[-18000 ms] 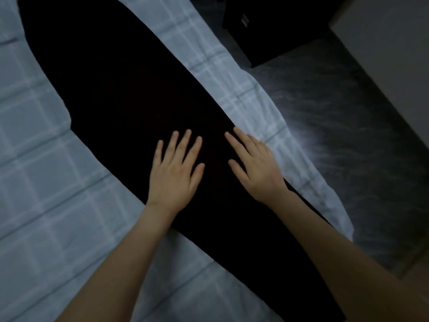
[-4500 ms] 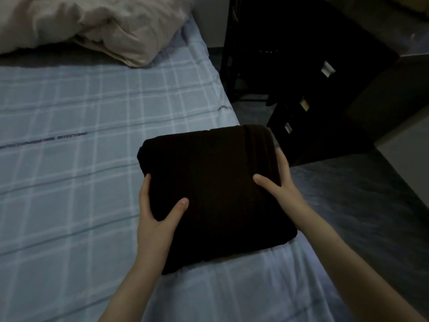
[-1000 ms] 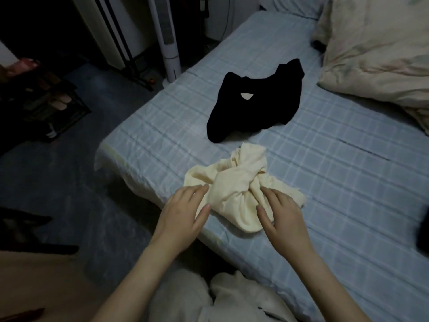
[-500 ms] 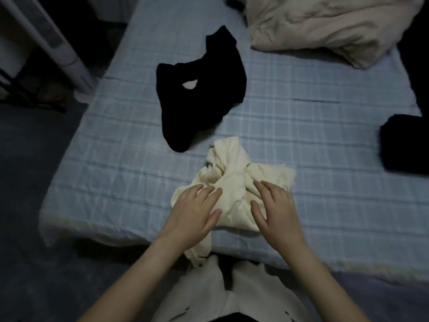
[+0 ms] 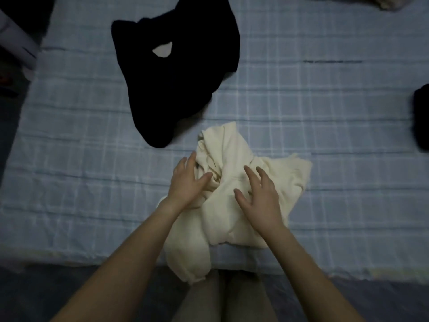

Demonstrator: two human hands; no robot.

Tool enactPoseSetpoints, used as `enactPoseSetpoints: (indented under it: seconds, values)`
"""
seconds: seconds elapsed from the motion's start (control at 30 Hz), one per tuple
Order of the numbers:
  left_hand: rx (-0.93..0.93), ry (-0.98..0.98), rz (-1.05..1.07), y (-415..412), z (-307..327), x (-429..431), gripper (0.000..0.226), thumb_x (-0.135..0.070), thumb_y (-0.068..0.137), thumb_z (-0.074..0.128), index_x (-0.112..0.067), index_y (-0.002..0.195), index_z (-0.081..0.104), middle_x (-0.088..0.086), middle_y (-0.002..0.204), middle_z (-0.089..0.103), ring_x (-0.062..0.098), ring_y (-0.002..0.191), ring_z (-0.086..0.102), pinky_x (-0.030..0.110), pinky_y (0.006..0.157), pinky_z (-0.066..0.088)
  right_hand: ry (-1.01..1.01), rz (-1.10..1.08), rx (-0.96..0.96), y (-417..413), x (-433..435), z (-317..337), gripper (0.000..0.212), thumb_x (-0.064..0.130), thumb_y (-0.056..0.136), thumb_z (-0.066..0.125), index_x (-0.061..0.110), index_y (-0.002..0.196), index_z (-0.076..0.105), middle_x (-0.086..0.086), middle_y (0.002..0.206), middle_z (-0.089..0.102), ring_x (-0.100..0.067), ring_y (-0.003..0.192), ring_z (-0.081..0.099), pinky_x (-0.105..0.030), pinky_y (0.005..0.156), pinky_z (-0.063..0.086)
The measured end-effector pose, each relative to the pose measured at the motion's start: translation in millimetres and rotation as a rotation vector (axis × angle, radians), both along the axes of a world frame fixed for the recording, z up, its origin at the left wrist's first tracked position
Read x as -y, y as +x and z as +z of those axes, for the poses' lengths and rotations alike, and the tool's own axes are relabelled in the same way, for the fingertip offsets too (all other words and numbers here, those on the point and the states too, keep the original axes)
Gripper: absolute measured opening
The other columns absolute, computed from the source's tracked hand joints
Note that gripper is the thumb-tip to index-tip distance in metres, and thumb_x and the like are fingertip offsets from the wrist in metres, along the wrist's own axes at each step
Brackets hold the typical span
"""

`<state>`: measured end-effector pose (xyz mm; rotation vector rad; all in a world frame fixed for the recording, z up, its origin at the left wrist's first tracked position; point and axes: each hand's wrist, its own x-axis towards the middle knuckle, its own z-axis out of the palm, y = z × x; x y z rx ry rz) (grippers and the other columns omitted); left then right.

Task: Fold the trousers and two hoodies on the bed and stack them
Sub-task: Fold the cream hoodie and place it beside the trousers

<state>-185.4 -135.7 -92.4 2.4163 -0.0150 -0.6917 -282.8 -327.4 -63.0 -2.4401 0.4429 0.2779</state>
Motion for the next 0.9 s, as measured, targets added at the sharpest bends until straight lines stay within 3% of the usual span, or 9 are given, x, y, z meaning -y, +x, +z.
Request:
enactPoseSetpoints:
  seconds: [0.07,0.13,0.2,0.3,0.37,0.47,0.6,0.77,0.9]
  values:
    - [-0.105,-0.034,0.051,7.7,-37.0,4.8,0.094,-0.05,0.084,0.069,-0.022,0.156,0.015,0.013,0.156,0.031,0.031,0.143,0.029,0.039,0.115,0.024,-0.019,0.041,-0.096,29.1,-1.4,-32.0,0.082,0.062,0.087,0.056,0.045,0.155,0.014,-0.013,0.164,0.011,-0.036,0.147,0.018,-0.05,0.118,0.022]
    - [-0.176,-0.091,0.053,3.9,-60.4,7.6,0.09,-0.047,0.084,0.07,-0.028,0.155,0.017,0.011,0.151,0.04,0.029,0.137,0.041,0.037,0.11,0.034,0.006,0.092,-0.221,48.1,-2.2,-58.4,0.089,0.064,0.082,0.06,0.056,0.151,0.003,-0.012,0.165,0.002,-0.04,0.145,0.019,-0.054,0.115,0.024]
    - [-0.173,-0.141,0.079,-4.3,-68.1,8.5,0.079,-0.04,0.087,0.071,-0.031,0.152,0.027,0.008,0.144,0.049,0.026,0.13,0.049,0.038,0.105,0.041,0.086,0.148,-0.265,52.0,-0.3,-72.8,0.085,0.043,0.085,0.066,0.05,0.152,0.016,-0.015,0.161,0.014,-0.041,0.136,0.034,-0.046,0.111,0.031]
    - [-0.153,-0.324,0.22,-15.6,-46.0,11.5,0.063,-0.024,0.087,0.073,-0.023,0.143,0.044,0.002,0.138,0.056,0.02,0.126,0.053,0.032,0.104,0.043,0.29,0.082,-0.09,39.7,13.7,-61.5,0.07,0.004,0.081,0.065,0.023,0.145,0.047,-0.014,0.137,0.05,-0.033,0.121,0.052,-0.022,0.101,0.036]
    - [-0.085,-0.368,0.252,-21.0,-17.7,15.4,0.059,-0.019,0.086,0.075,-0.019,0.139,0.05,0.001,0.136,0.057,0.017,0.125,0.054,0.03,0.105,0.043,0.379,-0.013,0.043,28.1,27.9,-35.5,0.062,-0.003,0.081,0.067,0.015,0.139,0.054,-0.002,0.133,0.056,-0.02,0.124,0.053,-0.01,0.101,0.034]
    - [0.019,-0.418,0.232,-25.9,34.5,27.4,0.057,-0.02,0.083,0.077,-0.023,0.135,0.055,-0.003,0.133,0.058,0.008,0.121,0.055,0.03,0.104,0.044,0.469,-0.125,0.126,8.6,51.0,16.8,0.058,0.002,0.084,0.071,0.02,0.136,0.056,0.014,0.135,0.057,0.001,0.125,0.051,-0.021,0.108,0.04]
    - [0.161,-0.495,0.11,-20.1,104.1,56.0,0.056,-0.016,0.081,0.079,-0.026,0.132,0.057,-0.005,0.124,0.06,-0.001,0.114,0.055,0.021,0.099,0.044,0.516,-0.19,0.231,-7.1,80.6,83.7,0.06,0.005,0.082,0.074,0.033,0.132,0.058,0.02,0.129,0.06,0.0,0.122,0.054,-0.027,0.103,0.045]
    - [0.293,-0.558,0.055,43.1,162.6,114.2,0.05,-0.024,0.081,0.078,-0.026,0.128,0.06,-0.004,0.125,0.061,0.006,0.115,0.057,0.03,0.1,0.046,0.536,-0.271,0.426,36.0,125.6,129.0,0.059,0.008,0.08,0.077,0.039,0.127,0.059,0.022,0.126,0.063,0.002,0.117,0.058,-0.018,0.096,0.049]
    - [0.37,-0.535,-0.009,139.9,169.9,179.8,0.059,-0.033,0.084,0.075,-0.025,0.138,0.053,0.002,0.133,0.058,0.015,0.121,0.056,0.042,0.105,0.045,0.403,-0.306,0.53,119.7,172.9,124.6,0.06,0.027,0.082,0.075,0.04,0.135,0.051,0.019,0.131,0.06,0.001,0.118,0.056,-0.011,0.094,0.044]
